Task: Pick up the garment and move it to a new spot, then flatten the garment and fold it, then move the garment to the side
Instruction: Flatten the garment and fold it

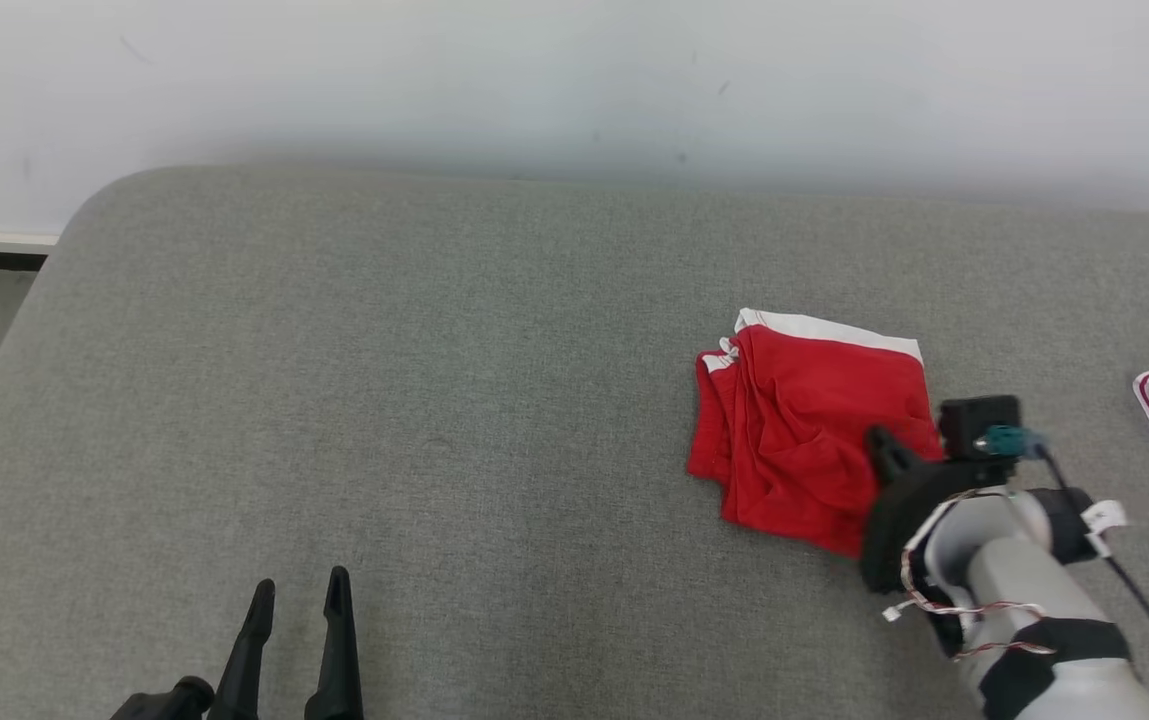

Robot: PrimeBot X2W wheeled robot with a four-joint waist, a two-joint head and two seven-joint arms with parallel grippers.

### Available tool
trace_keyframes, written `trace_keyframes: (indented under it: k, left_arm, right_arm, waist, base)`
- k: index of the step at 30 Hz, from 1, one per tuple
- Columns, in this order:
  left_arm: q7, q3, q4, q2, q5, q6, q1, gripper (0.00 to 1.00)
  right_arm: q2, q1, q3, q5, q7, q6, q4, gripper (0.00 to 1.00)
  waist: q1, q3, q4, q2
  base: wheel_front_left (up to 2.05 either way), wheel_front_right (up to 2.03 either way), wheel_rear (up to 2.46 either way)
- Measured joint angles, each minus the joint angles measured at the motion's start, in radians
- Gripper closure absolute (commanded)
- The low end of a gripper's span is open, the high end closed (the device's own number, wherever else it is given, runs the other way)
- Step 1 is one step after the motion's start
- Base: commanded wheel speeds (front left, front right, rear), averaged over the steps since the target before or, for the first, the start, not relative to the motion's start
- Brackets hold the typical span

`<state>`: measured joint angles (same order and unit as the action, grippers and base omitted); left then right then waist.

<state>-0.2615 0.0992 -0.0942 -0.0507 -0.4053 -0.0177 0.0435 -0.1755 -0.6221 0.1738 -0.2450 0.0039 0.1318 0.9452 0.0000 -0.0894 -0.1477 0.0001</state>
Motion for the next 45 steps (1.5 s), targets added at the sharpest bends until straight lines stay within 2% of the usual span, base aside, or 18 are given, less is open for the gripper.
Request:
trace_keyframes:
  k: [5, 10, 16, 21, 25, 26, 27, 30, 37, 45]
  left_arm:
    - [0.0, -0.009, -0.008, 0.0, 0.002, -0.009, -0.013, 0.0]
    - [0.0, -0.01, -0.015, 0.0, 0.003, -0.009, -0.015, 0.0]
    - [0.0, -0.01, -0.018, 0.0, 0.003, -0.007, -0.014, 0.0]
    - [0.0, -0.025, -0.019, 0.0, 0.005, -0.003, -0.01, 0.0]
    - [0.0, -0.052, -0.017, 0.0, 0.031, -0.007, 0.0, 0.0]
    - [0.0, -0.066, -0.016, -0.001, 0.043, -0.01, 0.003, 0.0]
    - [0.0, -0.069, -0.016, -0.003, 0.054, -0.016, 0.003, 0.0]
    - [0.0, -0.086, -0.019, -0.009, 0.071, -0.02, 0.005, 0.0]
    - [0.0, -0.116, -0.021, -0.018, 0.114, -0.027, 0.003, 0.0]
    - [0.0, -0.137, -0.039, -0.016, 0.145, -0.027, 0.001, 0.0]
  right_arm:
    - [0.061, 0.006, 0.096, 0.009, 0.016, 0.0, -0.015, 1.0]
    - [0.092, 0.044, 0.256, -0.004, 0.059, 0.0, -0.057, 1.0]
    - [0.111, 0.116, 0.418, -0.106, 0.116, 0.0, -0.138, 1.0]
    - [0.115, 0.15, 0.424, -0.249, 0.096, 0.0, -0.253, 1.0]
    - [0.103, 0.173, 0.348, -0.298, 0.013, 0.0, -0.354, 1.0]
    - [0.088, 0.195, 0.305, -0.299, -0.032, 0.0, -0.405, 0.36]
    - [0.08, 0.208, 0.279, -0.296, -0.054, 0.0, -0.429, 0.0]
    - [0.06, 0.254, 0.191, -0.274, -0.105, 0.0, -0.497, 0.0]
    - [0.026, 0.364, 0.016, -0.212, -0.126, 0.0, -0.626, 0.0]
    - [-0.035, 0.435, -0.044, -0.17, -0.124, 0.0, -0.671, 0.0]
  waist:
    - [0.0, -0.009, 0.007, 0.0]
    - [0.0, -0.002, 0.011, -0.0001]
    - [-0.0001, 0.008, 0.021, -0.0001]
    - [-0.0001, 0.023, 0.038, -0.0001]
    - [-0.0001, 0.041, 0.059, 0.0]
    - [-0.0001, 0.051, 0.073, 0.0]
    - [-0.0001, 0.056, 0.08, -0.0001]
    - [-0.0001, 0.075, 0.101, -0.0001]
    - [-0.0001, 0.109, 0.152, -0.0001]
    - [-0.0002, 0.132, 0.2, -0.0001]
  base:
    - [0.0, 0.0, 0.0]
    - [0.0, 0.0, 0.0]
    - [0.0, 0.0, 0.0]
    - [0.0, 0.0, 0.0]
    - [0.0, 0.0, 0.0]
    - [0.0, 0.0, 0.0]
    - [0.0, 0.0, 0.0]
    - [0.0, 0.0, 0.0]
    - [0.0, 0.0, 0.0]
    - [0.0, 0.0, 0.0]
